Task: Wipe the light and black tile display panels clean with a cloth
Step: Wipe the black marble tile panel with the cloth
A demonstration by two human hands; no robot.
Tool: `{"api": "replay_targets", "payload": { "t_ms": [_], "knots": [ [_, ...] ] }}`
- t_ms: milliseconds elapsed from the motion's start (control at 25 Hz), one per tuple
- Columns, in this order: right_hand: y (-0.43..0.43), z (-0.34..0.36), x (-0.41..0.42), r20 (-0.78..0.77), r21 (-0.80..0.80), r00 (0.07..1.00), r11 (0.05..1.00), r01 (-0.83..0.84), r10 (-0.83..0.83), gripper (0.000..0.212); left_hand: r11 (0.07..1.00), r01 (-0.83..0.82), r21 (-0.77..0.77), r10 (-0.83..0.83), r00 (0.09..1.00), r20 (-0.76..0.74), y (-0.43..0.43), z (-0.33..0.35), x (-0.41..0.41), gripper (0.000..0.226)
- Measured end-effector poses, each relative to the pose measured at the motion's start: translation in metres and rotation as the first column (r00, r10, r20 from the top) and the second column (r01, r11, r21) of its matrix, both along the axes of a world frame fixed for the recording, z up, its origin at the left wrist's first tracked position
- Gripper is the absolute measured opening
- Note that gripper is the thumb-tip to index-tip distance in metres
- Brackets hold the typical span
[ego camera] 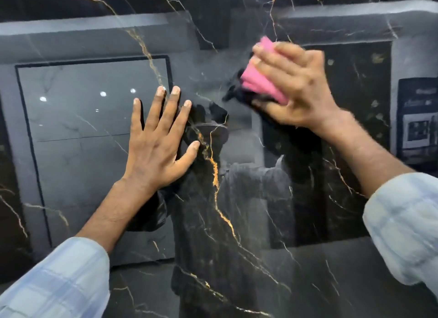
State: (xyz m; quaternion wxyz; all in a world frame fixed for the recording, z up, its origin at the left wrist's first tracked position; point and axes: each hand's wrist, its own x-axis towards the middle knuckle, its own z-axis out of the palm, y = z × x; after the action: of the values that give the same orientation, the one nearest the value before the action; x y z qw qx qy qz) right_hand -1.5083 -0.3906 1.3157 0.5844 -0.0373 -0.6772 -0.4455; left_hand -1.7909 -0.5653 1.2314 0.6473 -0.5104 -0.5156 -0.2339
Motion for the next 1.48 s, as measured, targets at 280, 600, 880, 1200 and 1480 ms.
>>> {"api": "replay_targets", "payload": {
  "t_ms": [280,600,880,1200,1480],
  "knots": [
    [-0.035,-0.106,-0.048,0.078,-0.026,0.994,0.997,0.077,-0.075,0.066,0.995,0.066,-0.068,-0.066,0.998,-0.001,-0.006,-0.042,0.004,0.076],
    [-0.026,-0.126,-0.027,-0.378,-0.418,0.919,0.907,-0.059,-0.114,0.077,0.983,0.06,-0.172,-0.057,0.998,0.021,-0.021,-0.106,-0.003,0.077],
    [-0.006,-0.173,0.016,-0.019,-0.234,0.993,0.966,0.11,-0.118,0.076,0.971,0.06,-0.23,-0.075,0.995,-0.058,-0.031,-0.152,-0.001,0.072],
    [-0.044,-0.291,-0.024,0.232,-0.155,0.968,0.979,0.134,-0.096,0.075,0.959,0.082,-0.273,-0.078,0.997,0.026,-0.032,-0.171,0.003,0.079],
    [-0.042,-0.281,-0.024,-0.502,-0.674,0.79,0.731,-0.103,-0.352,0.08,0.964,0.065,-0.259,-0.06,0.998,0.026,-0.037,-0.201,-0.005,0.076]
  ]
}}
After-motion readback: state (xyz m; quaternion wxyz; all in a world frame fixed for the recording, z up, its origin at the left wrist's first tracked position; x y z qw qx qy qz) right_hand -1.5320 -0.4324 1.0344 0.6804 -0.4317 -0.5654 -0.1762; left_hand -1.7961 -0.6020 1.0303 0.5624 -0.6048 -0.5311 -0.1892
